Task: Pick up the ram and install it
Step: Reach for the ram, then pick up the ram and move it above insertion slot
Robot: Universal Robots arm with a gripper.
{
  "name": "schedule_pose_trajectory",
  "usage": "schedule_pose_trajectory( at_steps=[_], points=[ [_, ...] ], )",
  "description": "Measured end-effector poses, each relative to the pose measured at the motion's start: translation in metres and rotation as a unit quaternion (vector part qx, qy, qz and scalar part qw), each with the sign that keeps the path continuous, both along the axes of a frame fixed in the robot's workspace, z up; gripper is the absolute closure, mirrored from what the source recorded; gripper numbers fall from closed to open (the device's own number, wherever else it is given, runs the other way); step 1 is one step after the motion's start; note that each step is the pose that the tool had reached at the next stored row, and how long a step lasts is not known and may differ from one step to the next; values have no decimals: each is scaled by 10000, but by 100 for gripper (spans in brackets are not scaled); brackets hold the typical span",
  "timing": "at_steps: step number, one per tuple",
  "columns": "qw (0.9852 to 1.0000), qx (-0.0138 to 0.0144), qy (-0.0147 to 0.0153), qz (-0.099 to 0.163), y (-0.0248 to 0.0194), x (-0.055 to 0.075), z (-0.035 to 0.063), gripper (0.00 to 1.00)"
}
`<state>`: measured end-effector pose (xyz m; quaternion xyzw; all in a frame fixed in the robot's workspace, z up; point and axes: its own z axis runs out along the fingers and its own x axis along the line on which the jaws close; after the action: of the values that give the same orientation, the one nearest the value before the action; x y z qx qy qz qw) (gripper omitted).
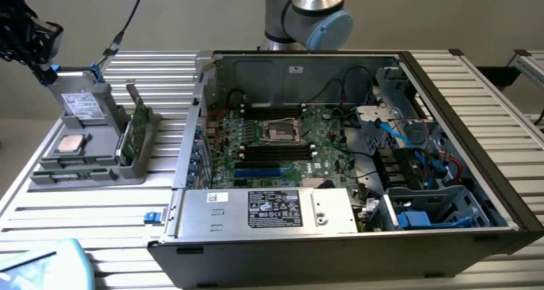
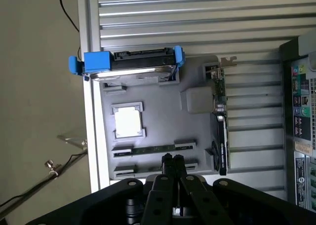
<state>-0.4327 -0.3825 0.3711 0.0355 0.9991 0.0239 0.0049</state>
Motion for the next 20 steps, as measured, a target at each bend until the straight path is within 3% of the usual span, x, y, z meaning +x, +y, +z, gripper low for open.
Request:
schedule_pose_trajectory(
  at_steps=[14, 20],
  points=[
    [10000, -2, -1, 0, 1, -8, -10, 89],
    [9988, -3, 1, 487, 1, -11, -67, 89]
  ],
)
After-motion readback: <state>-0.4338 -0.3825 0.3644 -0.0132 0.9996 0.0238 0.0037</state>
